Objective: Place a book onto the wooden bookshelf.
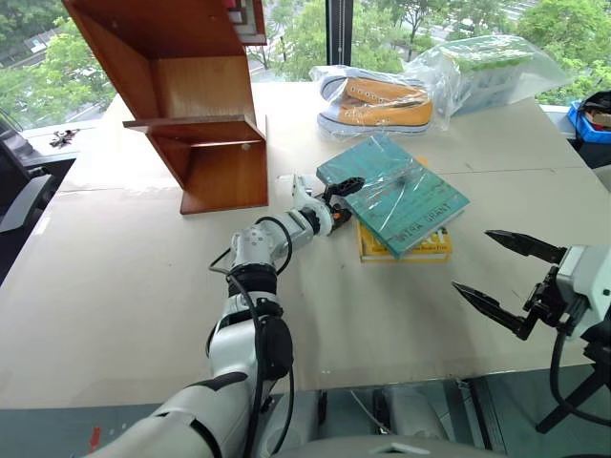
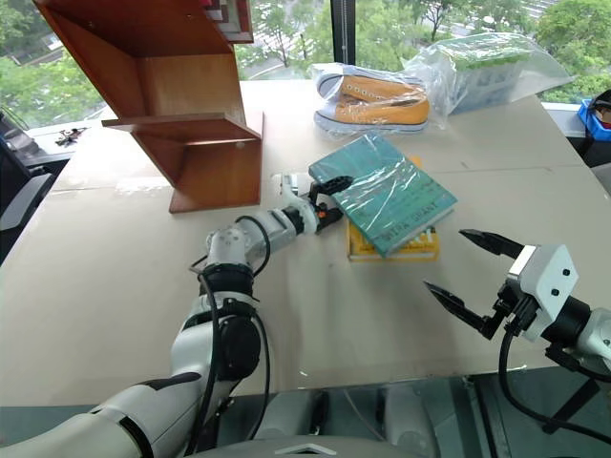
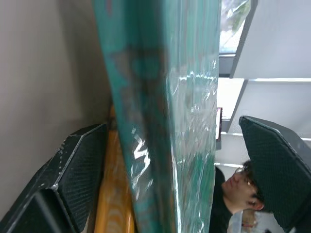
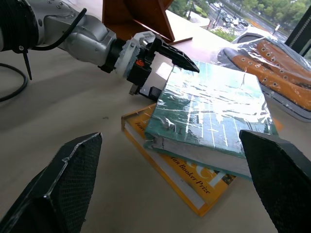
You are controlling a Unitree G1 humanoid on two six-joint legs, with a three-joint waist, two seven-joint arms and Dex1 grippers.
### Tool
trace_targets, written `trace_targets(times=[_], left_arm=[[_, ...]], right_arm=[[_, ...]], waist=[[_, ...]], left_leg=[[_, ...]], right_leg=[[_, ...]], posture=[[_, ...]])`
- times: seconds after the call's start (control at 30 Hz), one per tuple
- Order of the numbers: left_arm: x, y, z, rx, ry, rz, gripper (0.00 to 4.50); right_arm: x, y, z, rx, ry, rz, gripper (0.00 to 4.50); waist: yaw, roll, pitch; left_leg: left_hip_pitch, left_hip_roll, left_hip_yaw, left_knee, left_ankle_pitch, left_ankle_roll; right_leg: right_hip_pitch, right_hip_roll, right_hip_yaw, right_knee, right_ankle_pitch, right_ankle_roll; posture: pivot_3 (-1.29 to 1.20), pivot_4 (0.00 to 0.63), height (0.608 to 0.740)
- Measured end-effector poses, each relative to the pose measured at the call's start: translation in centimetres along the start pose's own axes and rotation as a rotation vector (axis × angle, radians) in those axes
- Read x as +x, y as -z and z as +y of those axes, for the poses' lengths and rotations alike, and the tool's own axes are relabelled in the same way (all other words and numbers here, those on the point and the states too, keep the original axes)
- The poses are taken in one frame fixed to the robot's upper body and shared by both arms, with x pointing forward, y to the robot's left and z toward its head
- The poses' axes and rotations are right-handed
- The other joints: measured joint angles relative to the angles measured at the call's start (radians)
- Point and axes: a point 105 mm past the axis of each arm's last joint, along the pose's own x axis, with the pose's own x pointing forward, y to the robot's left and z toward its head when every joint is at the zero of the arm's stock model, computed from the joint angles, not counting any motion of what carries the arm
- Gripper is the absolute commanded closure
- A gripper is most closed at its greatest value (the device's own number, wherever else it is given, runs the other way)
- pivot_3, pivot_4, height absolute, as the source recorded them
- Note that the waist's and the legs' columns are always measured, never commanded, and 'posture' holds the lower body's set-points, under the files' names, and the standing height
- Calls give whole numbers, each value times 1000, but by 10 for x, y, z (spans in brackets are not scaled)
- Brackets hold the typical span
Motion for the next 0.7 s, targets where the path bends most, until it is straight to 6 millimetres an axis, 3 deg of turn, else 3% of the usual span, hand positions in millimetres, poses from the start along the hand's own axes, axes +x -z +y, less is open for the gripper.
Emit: trace_targets(times=[0.07, 0.17, 0.33, 0.57, 0.7], left_arm=[[3, 2, -1, -11, 31, 6, 827], [5, 7, -1, -11, 75, 22, 1818], [2, 4, -5, -27, 140, 25, 4402], [-15, 3, -8, -40, 204, 59, 4402], [-40, -8, -20, -62, 266, 50, 4402]], right_arm=[[-1, 1, 1, 5, 11, 5, 0], [-1, -2, 3, 1, 26, 0, 0], [-3, -2, 6, 9, 42, 7, 0], [-6, 0, 4, 18, 67, 10, 0], [-6, 1, 2, 29, 79, 3, 0]], waist=[[-1, 0, 0], [0, 0, 0], [-1, 0, 0], [-6, 0, 0], [-9, 0, 0]], left_leg=[[0, 0, 0, 0, 0, 0], [0, 0, 0, 0, 0, 0], [0, 0, 0, 0, 0, 0], [0, 0, 0, 0, 0, 0], [0, 1, 0, 0, 0, 0]], right_leg=[[0, 0, 0, 0, 0, 0], [0, 0, 0, 0, 0, 0], [0, 0, 0, 0, 0, 0], [0, 0, 0, 0, 0, 0], [-1, 0, 1, 1, 0, 0]], posture=[[0, 150, 740], [0, 150, 740], [0, 150, 740], [0, 150, 740], [0, 150, 740]])
